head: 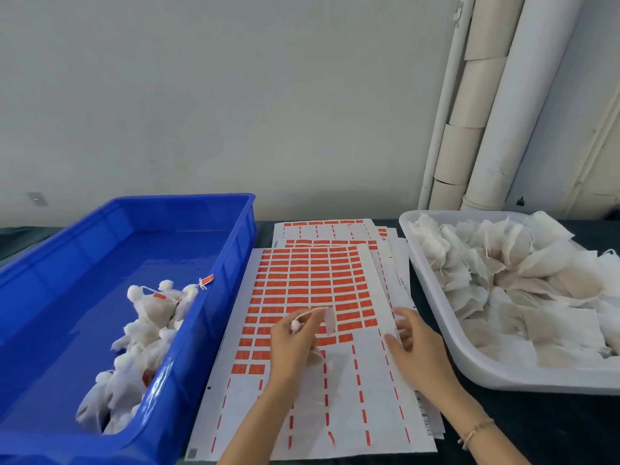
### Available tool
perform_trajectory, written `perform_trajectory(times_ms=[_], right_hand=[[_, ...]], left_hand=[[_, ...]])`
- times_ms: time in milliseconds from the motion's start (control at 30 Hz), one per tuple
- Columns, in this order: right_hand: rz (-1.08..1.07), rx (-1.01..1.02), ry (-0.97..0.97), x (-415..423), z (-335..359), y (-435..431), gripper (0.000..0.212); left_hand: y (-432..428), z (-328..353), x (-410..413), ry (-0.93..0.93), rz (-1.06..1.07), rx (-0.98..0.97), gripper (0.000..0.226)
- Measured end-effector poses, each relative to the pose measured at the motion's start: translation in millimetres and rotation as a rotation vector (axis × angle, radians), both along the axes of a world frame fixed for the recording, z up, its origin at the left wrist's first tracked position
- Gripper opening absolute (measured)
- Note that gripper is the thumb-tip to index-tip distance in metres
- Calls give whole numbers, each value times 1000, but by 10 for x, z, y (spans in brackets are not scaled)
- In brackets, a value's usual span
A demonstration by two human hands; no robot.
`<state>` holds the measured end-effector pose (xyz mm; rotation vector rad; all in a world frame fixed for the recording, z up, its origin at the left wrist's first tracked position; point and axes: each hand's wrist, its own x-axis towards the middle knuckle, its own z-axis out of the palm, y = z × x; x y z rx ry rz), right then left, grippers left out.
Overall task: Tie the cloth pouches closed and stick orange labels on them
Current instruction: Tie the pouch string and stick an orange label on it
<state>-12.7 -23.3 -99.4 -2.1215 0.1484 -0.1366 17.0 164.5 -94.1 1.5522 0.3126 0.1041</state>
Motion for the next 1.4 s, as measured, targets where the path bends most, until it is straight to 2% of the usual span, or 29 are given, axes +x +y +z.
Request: perform_trajectory(times_ms=[67,167,267,333,433,567,867,1100,1233,1300,1400], right_hand=[[8,-108,-113,-40,2,96,43],[17,-122,-303,-90,78,266,38],[8,-278,-431,-75,162,388,44],[74,-232,-356,-92,237,446,43],[158,-42,-254,-105,309,472,39],[186,-28,-264,-100,328,432,15],[187,-50,-210,-78,326,335,13],[191,-48,-192,-117,345,340,15],[187,-38,-188,-134,344,299,15],[143,-3,-192,-123,347,242,12],[86,152,-177,-100,382,181,10]], left_hand=[[29,37,-25,30,-27,-11,9],[34,81,-97,52,-88,-7,7],[22,93,-193,44,-164,5,9],[9,101,-247,35,-194,20,10],[-6,138,-299,36,-216,32,12],[24,199,-327,54,-255,45,12],[135,266,-365,52,-342,106,19],[152,260,-383,-33,-218,201,8],[216,320,-398,-64,-198,149,9],[258,338,-406,-56,-183,109,11],[296,372,-427,-51,-202,105,9]])
